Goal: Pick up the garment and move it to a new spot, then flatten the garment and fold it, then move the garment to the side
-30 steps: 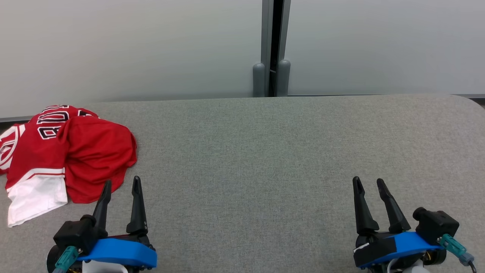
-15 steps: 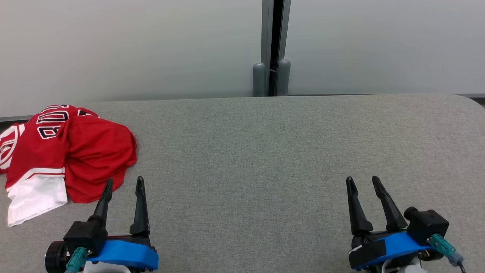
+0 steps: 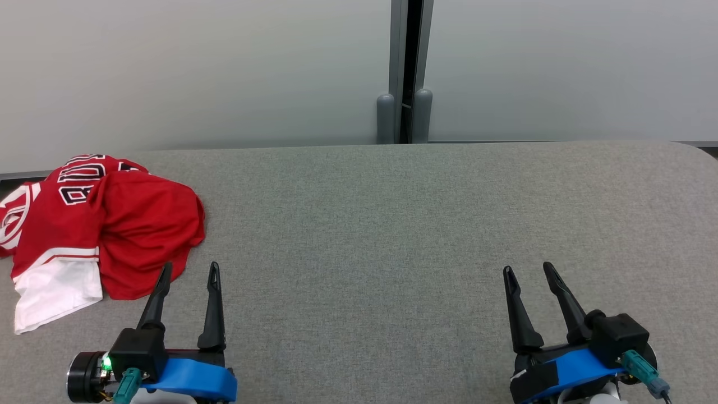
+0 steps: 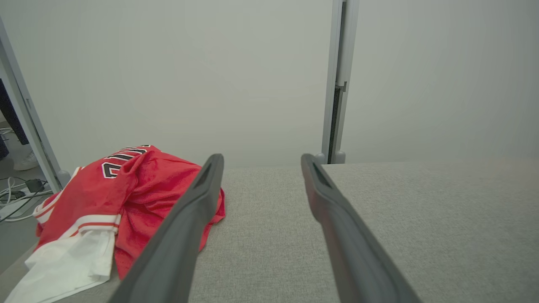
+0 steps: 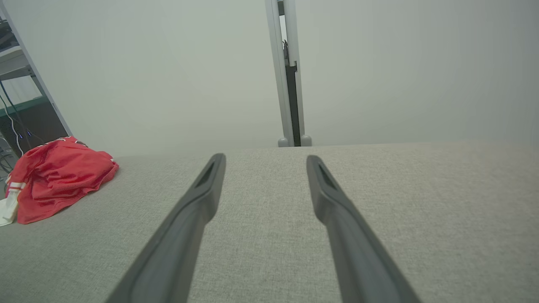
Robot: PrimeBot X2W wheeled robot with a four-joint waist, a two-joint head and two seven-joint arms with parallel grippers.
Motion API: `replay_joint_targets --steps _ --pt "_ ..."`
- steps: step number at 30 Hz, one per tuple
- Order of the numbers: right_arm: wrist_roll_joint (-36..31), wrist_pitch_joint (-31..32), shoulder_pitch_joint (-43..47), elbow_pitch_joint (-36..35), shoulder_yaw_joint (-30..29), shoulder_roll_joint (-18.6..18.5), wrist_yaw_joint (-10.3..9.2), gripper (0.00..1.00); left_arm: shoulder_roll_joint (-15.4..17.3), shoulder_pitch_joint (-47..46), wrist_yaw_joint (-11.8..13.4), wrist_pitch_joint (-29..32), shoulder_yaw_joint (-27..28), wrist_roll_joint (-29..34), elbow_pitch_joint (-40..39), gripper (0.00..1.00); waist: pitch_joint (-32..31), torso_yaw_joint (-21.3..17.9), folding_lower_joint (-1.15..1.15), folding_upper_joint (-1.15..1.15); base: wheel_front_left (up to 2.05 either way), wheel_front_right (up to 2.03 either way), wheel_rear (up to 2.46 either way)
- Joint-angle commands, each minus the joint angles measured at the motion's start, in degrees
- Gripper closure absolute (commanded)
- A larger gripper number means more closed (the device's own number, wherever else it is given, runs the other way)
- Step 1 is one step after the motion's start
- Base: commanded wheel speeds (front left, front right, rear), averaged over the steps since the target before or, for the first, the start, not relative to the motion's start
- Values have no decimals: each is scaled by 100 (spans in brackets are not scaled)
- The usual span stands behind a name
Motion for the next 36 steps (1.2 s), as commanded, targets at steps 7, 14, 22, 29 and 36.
replay_joint_targets --steps 7,14,22,29,36 --pt "-114 -63 -79 60 26 -20 0 0 34 -56 58 -51 5 99 42 0 -21 -2 0 0 0 0 0" --pt "-70 -63 -70 81 32 -20 0 0 34 -50 49 -51 26 123 67 0 -34 -5 0 0 0 0 0" --pt "-58 -57 -71 52 18 -19 0 0 34 -80 61 -51 111 135 85 0 -34 161 0 0 0 0 0" --pt "-41 -55 -24 1 11 -19 0 0 43 -92 22 -51 243 172 115 0 -12 660 0 0 0 0 0" --pt "-76 -53 -30 -8 1 -19 -1 0 49 -68 2 -50 372 186 134 0 26 1335 0 0 0 0 0"
